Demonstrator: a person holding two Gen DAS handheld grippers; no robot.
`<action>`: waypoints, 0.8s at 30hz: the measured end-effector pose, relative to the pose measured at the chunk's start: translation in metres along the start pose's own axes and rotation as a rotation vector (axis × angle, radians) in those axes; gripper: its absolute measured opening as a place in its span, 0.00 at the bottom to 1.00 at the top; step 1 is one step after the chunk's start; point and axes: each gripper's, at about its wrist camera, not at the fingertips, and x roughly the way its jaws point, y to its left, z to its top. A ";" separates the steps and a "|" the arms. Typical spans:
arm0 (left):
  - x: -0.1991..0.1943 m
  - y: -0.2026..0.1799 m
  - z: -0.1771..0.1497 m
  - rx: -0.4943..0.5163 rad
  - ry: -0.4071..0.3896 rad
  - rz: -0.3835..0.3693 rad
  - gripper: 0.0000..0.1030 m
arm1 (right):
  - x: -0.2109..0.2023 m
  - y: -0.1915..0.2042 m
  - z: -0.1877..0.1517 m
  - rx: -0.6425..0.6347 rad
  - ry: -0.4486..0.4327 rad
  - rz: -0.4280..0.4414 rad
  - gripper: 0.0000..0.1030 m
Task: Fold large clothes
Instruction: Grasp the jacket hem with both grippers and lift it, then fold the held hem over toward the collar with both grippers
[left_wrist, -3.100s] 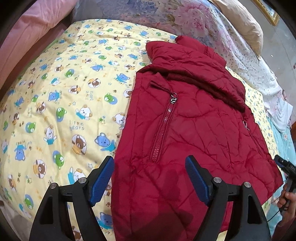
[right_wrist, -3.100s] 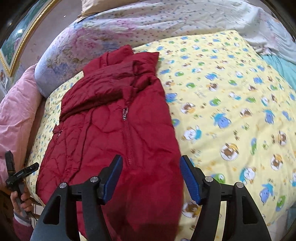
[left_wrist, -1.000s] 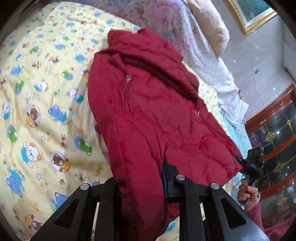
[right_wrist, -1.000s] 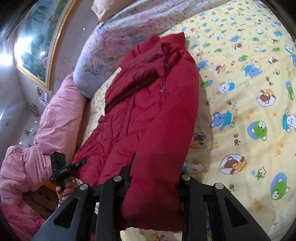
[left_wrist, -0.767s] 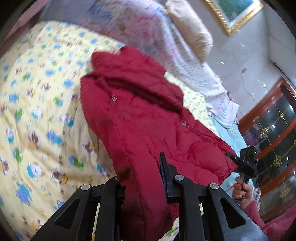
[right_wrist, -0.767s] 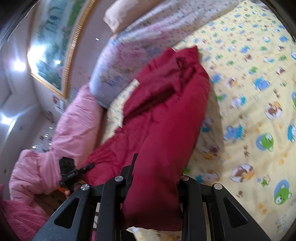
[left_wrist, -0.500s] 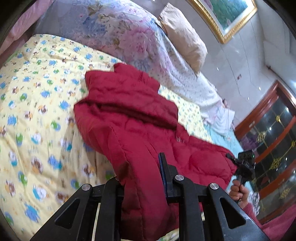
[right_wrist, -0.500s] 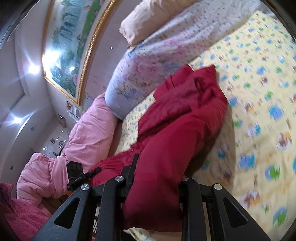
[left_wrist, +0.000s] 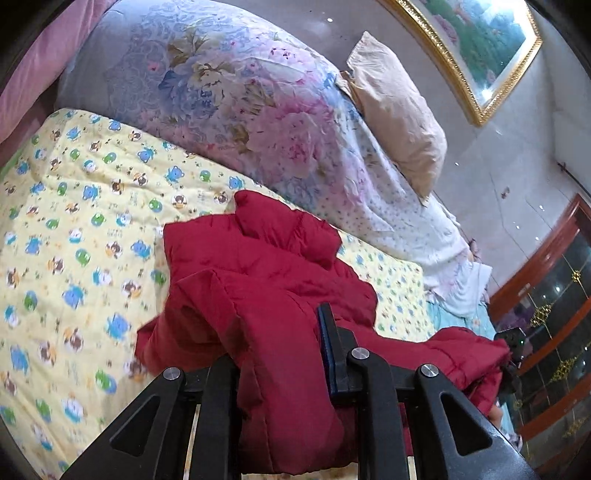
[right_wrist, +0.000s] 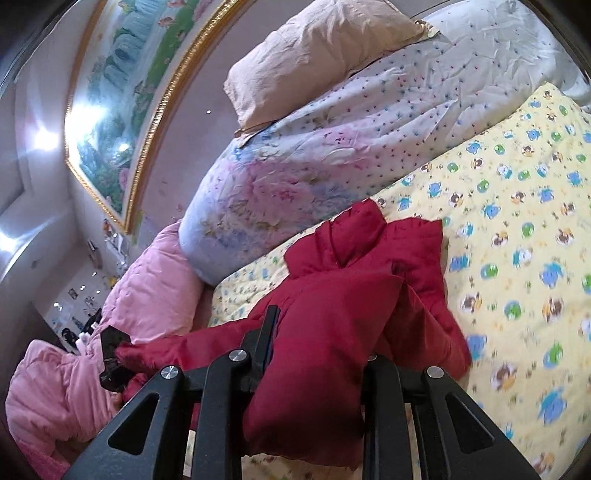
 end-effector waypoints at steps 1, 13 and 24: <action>0.006 -0.002 0.005 -0.001 0.000 0.005 0.18 | 0.004 -0.002 0.003 0.005 -0.001 -0.003 0.23; 0.096 0.014 0.068 -0.056 0.048 0.094 0.22 | 0.069 -0.040 0.042 0.107 -0.021 -0.075 0.28; 0.223 0.065 0.118 -0.150 0.118 0.177 0.22 | 0.166 -0.098 0.072 0.180 0.001 -0.198 0.30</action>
